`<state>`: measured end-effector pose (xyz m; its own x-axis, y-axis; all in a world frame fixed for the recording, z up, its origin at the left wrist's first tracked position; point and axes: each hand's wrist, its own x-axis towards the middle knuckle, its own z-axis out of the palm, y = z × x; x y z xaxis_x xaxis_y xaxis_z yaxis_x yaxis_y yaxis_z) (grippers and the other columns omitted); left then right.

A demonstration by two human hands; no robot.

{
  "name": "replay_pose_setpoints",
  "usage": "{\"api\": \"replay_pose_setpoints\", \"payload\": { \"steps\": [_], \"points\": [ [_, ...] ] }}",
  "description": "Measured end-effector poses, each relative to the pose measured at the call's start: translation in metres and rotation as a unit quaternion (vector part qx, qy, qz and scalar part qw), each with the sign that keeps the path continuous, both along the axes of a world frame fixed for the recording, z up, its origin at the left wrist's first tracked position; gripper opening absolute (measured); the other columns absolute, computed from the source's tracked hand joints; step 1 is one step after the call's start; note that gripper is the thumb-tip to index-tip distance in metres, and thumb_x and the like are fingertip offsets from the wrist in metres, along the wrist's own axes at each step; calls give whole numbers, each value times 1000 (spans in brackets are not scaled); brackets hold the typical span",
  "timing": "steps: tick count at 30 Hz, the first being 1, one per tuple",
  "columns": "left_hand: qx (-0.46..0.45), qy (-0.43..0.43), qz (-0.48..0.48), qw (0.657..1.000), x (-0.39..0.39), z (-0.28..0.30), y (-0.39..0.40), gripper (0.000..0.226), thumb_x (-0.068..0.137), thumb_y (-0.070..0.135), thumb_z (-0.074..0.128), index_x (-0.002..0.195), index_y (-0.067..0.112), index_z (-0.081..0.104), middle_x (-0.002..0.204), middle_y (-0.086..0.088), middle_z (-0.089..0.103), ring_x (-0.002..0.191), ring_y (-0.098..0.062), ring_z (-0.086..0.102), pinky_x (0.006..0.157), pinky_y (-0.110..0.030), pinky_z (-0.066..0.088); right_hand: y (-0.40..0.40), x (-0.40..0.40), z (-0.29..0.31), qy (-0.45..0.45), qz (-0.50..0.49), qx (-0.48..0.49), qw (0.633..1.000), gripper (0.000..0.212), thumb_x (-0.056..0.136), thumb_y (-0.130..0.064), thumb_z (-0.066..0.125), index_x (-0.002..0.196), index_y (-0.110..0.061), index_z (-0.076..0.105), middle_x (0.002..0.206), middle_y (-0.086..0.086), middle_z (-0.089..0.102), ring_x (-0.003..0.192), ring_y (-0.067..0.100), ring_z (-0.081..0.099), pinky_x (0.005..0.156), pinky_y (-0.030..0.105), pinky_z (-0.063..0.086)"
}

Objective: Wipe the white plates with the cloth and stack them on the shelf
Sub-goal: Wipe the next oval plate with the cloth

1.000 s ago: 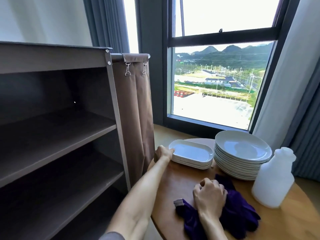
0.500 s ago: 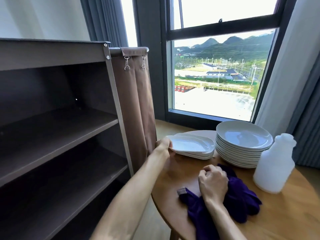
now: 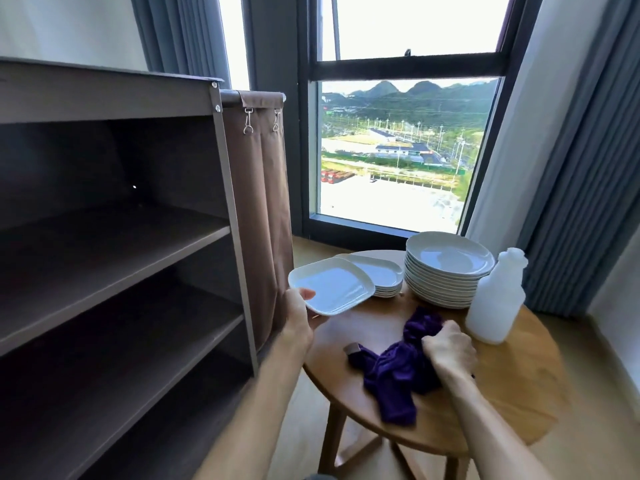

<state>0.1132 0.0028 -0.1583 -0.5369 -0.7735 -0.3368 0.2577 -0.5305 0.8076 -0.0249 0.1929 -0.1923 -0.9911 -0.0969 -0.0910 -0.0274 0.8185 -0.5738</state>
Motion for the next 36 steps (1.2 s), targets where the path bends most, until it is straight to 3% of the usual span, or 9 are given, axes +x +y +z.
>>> {"api": "replay_pose_setpoints", "payload": {
  "steps": [6,9,14,17,19,23,28,33,36],
  "points": [
    [-2,-8,15,1000,9,-11,24,30,100,18,45,123,14,63,112,-15,71,95,-28,67,87,-45,57,-3,11,78,50,-87,-282,954,37,90,-26,70,112,4,69,109,25,70,105,41,65,95,43,49],
    [27,10,0,1000,7,-11,40,22,107,23,42,109,21,64,102,-9,72,87,-26,66,89,-47,56,-23,33,120,65,-5,-375,925,30,87,-26,73,111,-9,69,103,8,69,97,29,64,96,41,51],
    [86,43,-19,995,-13,-15,62,45,109,42,38,131,12,62,111,-16,72,97,-34,68,88,-48,56,-56,67,117,-71,246,-295,921,26,74,-37,84,93,-21,78,92,3,76,92,22,71,86,38,59],
    [90,65,7,994,-20,-20,63,49,108,49,34,124,17,67,116,-17,72,96,-34,68,75,-39,56,-67,72,87,-18,213,-304,928,20,82,-40,78,87,-21,80,91,2,77,95,24,70,85,32,53],
    [96,74,23,992,-17,-25,58,52,107,54,34,123,19,68,113,-16,73,90,-34,69,72,-38,55,-70,68,65,48,81,-306,948,47,76,-53,78,107,-19,77,112,9,72,113,31,63,96,34,48],
    [113,101,37,988,-8,-23,63,50,103,57,42,124,20,70,117,-13,74,109,-36,67,84,-43,55,-87,64,19,-150,51,-396,905,116,27,-78,91,124,-20,62,111,0,74,103,21,72,94,40,58],
    [-73,104,87,988,-6,-27,58,54,96,57,51,137,24,61,129,-7,70,122,-27,65,112,-51,46,-98,72,17,-209,31,-498,841,57,48,-27,99,97,-11,76,83,8,78,77,23,76,72,39,64],
    [-95,106,87,986,4,-18,46,43,98,47,51,131,24,65,128,-9,70,118,-26,68,108,-52,50,-108,53,28,-114,-6,-491,864,73,26,-58,91,86,-20,72,89,1,77,86,22,75,85,43,62],
    [-140,82,68,984,9,-30,35,65,83,64,56,139,32,59,139,-5,64,129,-30,60,110,-56,47,-101,25,49,-63,2,-448,892,63,51,-49,94,100,-16,73,100,4,75,94,24,72,91,41,58]
  ]
}}
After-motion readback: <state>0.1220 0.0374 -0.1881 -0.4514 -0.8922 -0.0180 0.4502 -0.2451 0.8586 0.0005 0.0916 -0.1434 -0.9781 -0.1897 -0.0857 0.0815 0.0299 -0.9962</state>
